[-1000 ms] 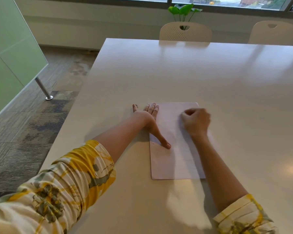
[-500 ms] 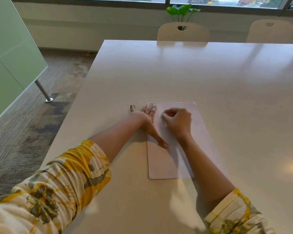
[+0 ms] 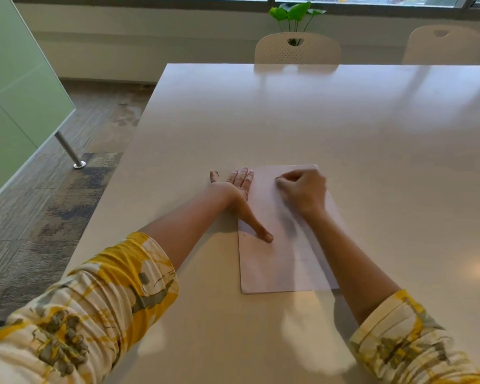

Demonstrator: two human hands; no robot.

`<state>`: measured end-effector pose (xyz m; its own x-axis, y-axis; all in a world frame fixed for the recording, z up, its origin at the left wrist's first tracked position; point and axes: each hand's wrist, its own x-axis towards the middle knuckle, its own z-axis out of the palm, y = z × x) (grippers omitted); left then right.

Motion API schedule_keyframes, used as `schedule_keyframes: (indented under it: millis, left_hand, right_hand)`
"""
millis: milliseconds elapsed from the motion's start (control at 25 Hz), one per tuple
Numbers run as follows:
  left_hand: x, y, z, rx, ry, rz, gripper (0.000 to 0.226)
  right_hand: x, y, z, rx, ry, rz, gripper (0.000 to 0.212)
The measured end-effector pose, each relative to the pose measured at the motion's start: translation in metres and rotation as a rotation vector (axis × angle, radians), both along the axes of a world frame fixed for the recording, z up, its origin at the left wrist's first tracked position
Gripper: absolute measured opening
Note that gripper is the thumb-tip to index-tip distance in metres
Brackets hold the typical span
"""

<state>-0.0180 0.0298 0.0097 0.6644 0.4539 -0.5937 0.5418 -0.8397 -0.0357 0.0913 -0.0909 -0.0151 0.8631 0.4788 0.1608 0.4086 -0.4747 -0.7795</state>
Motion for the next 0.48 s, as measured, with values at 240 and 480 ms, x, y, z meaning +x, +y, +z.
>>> schedule_keyframes:
  millis: [240,480]
  left_hand:
    - [0.000,-0.002,0.001,0.017,-0.007,-0.011,0.166]
    - [-0.001,-0.001,0.000,0.010,-0.009,0.011,0.169]
  right_hand:
    - [-0.013,0.019,0.003,-0.039,-0.059,-0.007,0.013]
    - [0.031,-0.015,0.010,-0.047,-0.013,-0.178,0.017]
